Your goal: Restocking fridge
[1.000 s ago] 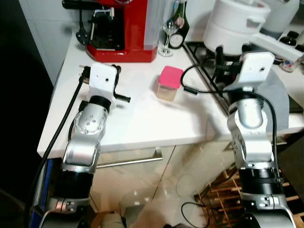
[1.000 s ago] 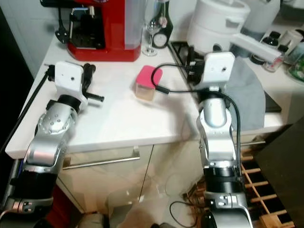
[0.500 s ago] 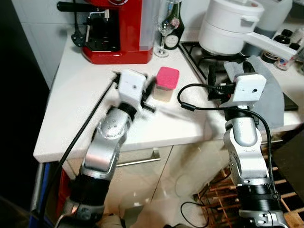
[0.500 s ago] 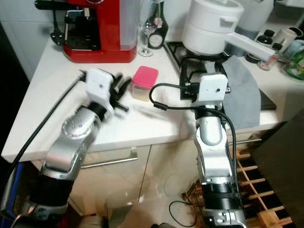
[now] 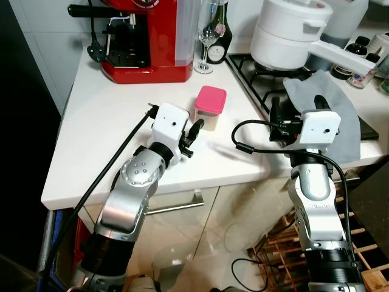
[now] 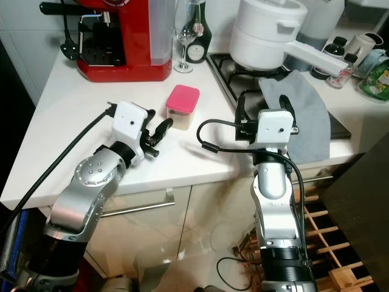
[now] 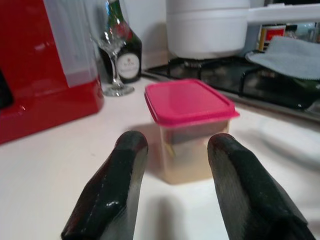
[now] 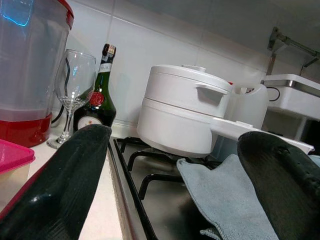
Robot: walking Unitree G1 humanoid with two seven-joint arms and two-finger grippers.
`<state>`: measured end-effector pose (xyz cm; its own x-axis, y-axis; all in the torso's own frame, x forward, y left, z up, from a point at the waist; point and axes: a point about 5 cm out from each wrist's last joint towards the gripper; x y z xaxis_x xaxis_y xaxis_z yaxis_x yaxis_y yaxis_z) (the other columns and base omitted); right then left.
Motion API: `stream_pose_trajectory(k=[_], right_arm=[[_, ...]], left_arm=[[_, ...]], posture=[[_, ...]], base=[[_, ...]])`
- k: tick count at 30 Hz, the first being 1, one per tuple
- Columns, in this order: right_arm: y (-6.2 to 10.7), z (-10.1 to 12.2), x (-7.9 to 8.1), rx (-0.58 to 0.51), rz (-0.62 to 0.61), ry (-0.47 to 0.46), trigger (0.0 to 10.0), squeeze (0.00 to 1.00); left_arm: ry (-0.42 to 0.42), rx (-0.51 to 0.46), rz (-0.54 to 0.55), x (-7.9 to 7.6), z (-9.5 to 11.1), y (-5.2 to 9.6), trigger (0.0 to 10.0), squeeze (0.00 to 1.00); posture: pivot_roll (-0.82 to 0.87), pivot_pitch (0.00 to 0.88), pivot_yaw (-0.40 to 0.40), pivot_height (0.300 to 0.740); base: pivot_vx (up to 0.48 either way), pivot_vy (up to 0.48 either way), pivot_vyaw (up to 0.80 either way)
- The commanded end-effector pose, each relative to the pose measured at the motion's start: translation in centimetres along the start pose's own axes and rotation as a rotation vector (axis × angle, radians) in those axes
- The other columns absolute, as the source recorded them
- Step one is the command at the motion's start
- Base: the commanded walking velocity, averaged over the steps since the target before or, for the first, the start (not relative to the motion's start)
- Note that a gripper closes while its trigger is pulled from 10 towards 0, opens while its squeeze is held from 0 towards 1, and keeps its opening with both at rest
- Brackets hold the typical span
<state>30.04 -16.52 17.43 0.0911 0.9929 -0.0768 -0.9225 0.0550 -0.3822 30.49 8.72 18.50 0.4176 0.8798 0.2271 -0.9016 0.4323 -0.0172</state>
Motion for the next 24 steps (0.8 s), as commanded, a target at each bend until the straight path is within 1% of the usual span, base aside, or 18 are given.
stream_pose_trajectory(k=[1, 2, 4, 7, 9, 11, 14, 15, 16, 17, 19, 21, 24], right_arm=[[0.0, 0.3, -0.3, -0.017, -0.016, 0.004, 10.0, 1.0], [0.0, 0.3, -0.3, -0.018, -0.016, 0.005, 10.0, 1.0], [-0.1, 0.3, -0.4, -0.02, -0.016, 0.007, 10.0, 1.0], [0.0, 0.2, -0.5, -0.018, -0.016, 0.01, 10.0, 1.0], [0.0, 0.1, -0.5, -0.015, -0.016, 0.009, 10.0, 1.0], [-0.1, -0.2, -0.4, 0.003, -0.024, 0.005, 10.0, 1.0], [-0.1, -0.5, -0.4, 0.029, -0.037, 0.009, 10.0, 1.0], [-0.1, -0.7, -0.3, 0.044, -0.029, -0.029, 10.0, 0.98], [0.2, -0.9, -0.3, 0.062, -0.032, -0.056, 10.0, 0.0], [0.2, -0.9, -0.3, 0.062, -0.032, -0.056, 10.0, 0.0], [1.2, -1.2, 0.0, 0.092, -0.02, -0.115, 10.0, 0.0], [1.8, -1.1, 0.2, 0.099, -0.003, -0.147, 10.0, 0.0], [2.8, -0.4, 0.8, 0.088, 0.072, -0.229, 10.0, 0.0]], left_arm=[[0.002, -0.033, 0.013, 0.1, 1.2, -0.4, 10.0, 1.0], [0.017, -0.031, 0.016, 0.1, 1.2, -0.5, 10.0, 1.0], [0.096, -0.02, 0.025, 0.3, 1.2, -0.7, 10.0, 1.0], [0.076, -0.041, 0.072, 0.8, 1.6, -1.1, 10.0, 1.0], [0.081, -0.041, 0.073, 0.8, 1.6, -1.2, 10.0, 1.0], [0.093, -0.045, 0.054, 0.4, 1.5, -1.4, 10.0, 1.0], [0.094, -0.042, 0.047, 0.1, 1.4, -1.5, 10.0, 1.0], [0.096, -0.037, 0.047, 0.0, 1.3, -1.6, 10.0, 1.0], [0.098, -0.033, 0.046, -0.2, 1.2, -1.7, 10.0, 1.0], [0.098, -0.033, 0.046, -0.2, 1.2, -1.7, 10.0, 1.0], [0.103, -0.03, 0.039, -0.7, 1.2, -2.0, 10.0, 1.0], [0.103, -0.035, 0.035, -0.8, 1.3, -2.1, 10.0, 1.0], [0.102, -0.047, 0.032, -0.7, 1.5, -2.3, 10.0, 1.0]], posture=[[0.05, 0.0, -0.045, 0.74], [0.05, 0.0, -0.046, 0.74], [0.05, 0.0, -0.044, 0.74], [0.04, 0.0, -0.045, 0.74], [0.04, 0.0, -0.045, 0.74], [0.04, 0.0, -0.045, 0.74], [0.04, 0.0, -0.044, 0.74], [0.05, 0.0, -0.045, 0.74], [0.05, 0.0, -0.048, 0.74], [0.05, 0.0, -0.048, 0.74], [0.05, 0.0, -0.046, 0.74], [0.04, 0.0, -0.044, 0.74], [0.03, 0.0, -0.037, 0.74]], base=[[0.0, 0.0, 0.0], [0.0, 0.0, 0.0], [0.0, 0.0, 0.0], [0.0, 0.0, 0.0], [0.0, 0.0, 0.0], [0.0, 0.0, 0.0], [0.0, 0.0, 0.0], [0.0, 0.0, 0.0], [0.0, 0.0, 0.0], [0.0, 0.0, 0.0], [0.0, 0.0, 0.0], [0.0, 0.0, 0.0], [0.0, 0.0, 0.0]])
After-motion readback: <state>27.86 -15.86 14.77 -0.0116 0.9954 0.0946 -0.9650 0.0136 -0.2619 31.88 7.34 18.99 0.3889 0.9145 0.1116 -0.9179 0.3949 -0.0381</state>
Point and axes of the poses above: a point about 5 cm out from each wrist's last joint towards the gripper, its own y axis pointing back from the gripper into the wrist, its own z axis along the axis of the wrist's last joint, x = y × z, and after that the axes turned 3 degrees about -y, right-handed
